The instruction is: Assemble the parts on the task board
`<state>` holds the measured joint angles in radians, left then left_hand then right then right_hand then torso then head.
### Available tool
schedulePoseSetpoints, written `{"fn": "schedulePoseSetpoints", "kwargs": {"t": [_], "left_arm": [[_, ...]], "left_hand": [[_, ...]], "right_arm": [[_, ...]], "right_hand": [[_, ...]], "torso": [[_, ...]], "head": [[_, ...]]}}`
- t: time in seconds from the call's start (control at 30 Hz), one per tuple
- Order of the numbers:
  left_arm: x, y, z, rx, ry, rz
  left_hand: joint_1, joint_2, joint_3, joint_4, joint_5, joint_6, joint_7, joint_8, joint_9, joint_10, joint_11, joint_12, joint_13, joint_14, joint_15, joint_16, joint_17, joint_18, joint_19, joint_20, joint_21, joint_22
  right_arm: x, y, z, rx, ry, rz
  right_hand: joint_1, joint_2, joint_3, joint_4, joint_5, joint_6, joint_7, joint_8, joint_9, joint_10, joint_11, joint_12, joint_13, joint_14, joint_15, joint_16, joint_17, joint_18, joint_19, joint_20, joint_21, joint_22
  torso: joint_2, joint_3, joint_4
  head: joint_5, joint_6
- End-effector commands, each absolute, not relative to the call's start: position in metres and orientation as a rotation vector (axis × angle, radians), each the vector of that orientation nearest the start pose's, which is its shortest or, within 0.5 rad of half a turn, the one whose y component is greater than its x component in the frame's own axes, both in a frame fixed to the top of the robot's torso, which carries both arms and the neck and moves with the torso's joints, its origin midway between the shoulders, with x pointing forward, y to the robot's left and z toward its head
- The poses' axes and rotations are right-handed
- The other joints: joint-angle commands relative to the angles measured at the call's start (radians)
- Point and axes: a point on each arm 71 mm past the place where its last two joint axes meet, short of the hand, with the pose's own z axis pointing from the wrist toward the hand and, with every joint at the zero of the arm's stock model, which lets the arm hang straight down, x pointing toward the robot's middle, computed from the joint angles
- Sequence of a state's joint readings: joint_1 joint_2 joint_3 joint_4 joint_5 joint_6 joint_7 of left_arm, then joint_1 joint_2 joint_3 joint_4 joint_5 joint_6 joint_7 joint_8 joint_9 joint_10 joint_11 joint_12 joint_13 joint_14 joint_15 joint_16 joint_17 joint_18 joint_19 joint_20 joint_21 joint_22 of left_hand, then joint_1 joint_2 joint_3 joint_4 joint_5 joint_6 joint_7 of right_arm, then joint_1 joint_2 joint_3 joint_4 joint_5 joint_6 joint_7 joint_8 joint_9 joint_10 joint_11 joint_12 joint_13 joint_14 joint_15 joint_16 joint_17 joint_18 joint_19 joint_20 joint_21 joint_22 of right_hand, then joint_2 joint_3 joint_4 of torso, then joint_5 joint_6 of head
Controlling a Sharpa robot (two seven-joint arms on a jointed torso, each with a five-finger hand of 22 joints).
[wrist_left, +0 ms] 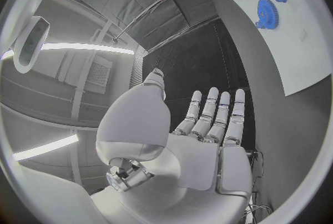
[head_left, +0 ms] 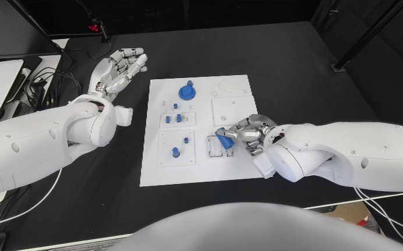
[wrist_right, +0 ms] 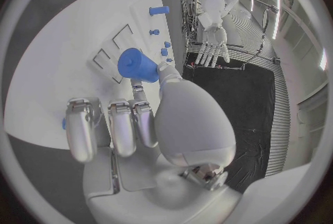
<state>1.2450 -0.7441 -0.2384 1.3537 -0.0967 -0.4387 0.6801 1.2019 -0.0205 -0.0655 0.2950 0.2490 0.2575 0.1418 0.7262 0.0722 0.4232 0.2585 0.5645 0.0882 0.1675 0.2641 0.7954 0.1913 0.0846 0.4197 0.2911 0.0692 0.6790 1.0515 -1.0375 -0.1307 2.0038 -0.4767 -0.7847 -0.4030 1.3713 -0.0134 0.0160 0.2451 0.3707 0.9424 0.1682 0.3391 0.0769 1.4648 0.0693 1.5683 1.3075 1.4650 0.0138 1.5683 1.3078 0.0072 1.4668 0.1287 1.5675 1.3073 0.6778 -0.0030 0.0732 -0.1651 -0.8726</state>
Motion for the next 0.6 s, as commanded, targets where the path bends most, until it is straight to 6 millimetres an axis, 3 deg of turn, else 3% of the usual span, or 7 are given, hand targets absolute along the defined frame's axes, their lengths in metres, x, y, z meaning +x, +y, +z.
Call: {"fn": "schedulePoseSetpoints", "kwargs": {"t": [0.03, 0.6], "left_arm": [[0.5004, 0.2162, -0.2062, -0.752, 1.226, -1.457], [0.5005, 0.2167, -0.2062, -0.752, 1.227, -1.456]], "left_hand": [[0.003, 0.010, 0.003, -0.001, 0.007, -0.005, 0.154, 0.005, -0.001, -0.005, -0.001, 0.002, -0.001, -0.006, -0.003, 0.005, -0.001, 0.002, 0.004, -0.001, 0.005, 0.000], [0.003, 0.010, 0.003, -0.001, 0.007, -0.005, 0.154, 0.005, -0.001, -0.005, -0.001, 0.002, -0.001, -0.006, -0.003, 0.005, -0.001, 0.002, 0.004, -0.001, 0.005, 0.000]], "right_arm": [[0.3393, -0.1987, -0.2566, 1.256, 2.028, 0.674], [0.3359, -0.1915, -0.2570, 1.250, 2.060, 0.683]], "right_hand": [[-0.011, 0.003, -0.008, 0.000, -0.004, 0.037, -0.039, 0.001, 0.002, 0.106, -0.006, 0.003, 0.263, 0.106, -0.004, 0.002, 0.263, -0.007, 0.104, -0.009, 0.003, 0.263], [-0.019, 0.003, -0.019, 0.008, -0.003, 0.040, -0.038, -0.006, 0.002, 0.106, -0.006, 0.003, 0.263, 0.106, -0.004, 0.002, 0.263, -0.007, 0.104, -0.009, 0.003, 0.263]], "torso": [[0.000, -0.0009, -0.0014], [-0.001, -0.0006, -0.0009]], "head": [[0.002, 0.000], [0.001, 0.000]]}}
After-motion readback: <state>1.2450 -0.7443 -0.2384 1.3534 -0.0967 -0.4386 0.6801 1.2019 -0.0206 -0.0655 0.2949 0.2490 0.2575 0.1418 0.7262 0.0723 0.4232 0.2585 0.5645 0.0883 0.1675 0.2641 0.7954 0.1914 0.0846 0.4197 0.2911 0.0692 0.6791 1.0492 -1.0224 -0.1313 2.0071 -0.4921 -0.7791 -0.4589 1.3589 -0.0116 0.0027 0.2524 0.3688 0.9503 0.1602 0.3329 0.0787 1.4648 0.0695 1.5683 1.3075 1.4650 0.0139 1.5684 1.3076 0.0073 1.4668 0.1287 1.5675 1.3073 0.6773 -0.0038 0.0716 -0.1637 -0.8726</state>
